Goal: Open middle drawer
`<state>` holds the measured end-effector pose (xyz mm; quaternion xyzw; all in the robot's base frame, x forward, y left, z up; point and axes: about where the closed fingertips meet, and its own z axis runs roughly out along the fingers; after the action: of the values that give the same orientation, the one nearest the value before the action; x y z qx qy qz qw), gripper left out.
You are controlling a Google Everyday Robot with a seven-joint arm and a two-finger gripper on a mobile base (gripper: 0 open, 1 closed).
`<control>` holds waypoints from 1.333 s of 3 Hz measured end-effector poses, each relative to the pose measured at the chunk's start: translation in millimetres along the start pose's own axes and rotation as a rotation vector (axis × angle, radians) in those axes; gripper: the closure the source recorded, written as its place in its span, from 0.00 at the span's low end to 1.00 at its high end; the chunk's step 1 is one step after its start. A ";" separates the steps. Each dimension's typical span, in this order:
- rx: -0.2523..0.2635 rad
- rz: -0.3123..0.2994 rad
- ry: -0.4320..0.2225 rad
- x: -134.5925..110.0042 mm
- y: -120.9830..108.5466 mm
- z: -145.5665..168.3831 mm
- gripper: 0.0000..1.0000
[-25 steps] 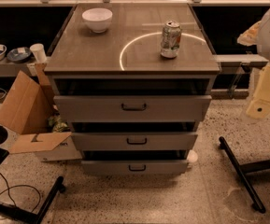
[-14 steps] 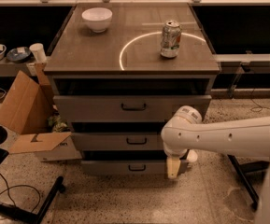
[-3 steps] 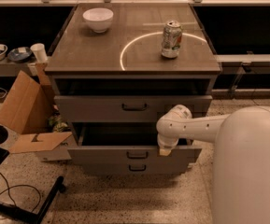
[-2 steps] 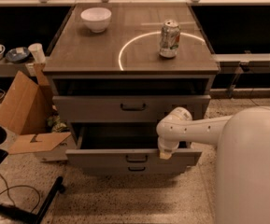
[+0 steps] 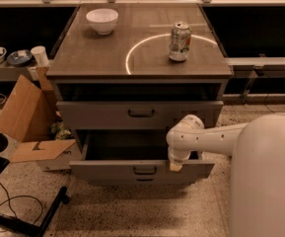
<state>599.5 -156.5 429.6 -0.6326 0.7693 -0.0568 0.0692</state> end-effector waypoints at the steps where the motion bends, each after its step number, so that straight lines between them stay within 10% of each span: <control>1: 0.000 0.000 0.000 -1.7 -0.1 -0.6 1.00; 2: -0.007 0.015 0.008 0.9 6.8 -1.6 1.00; 4: -0.007 0.015 0.008 0.6 6.8 -1.6 0.62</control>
Offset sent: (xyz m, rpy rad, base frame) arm -0.4084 -0.1620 0.0060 -0.1597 0.3722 -0.7884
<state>592.6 -155.7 429.9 -0.6266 0.7746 -0.0561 0.0646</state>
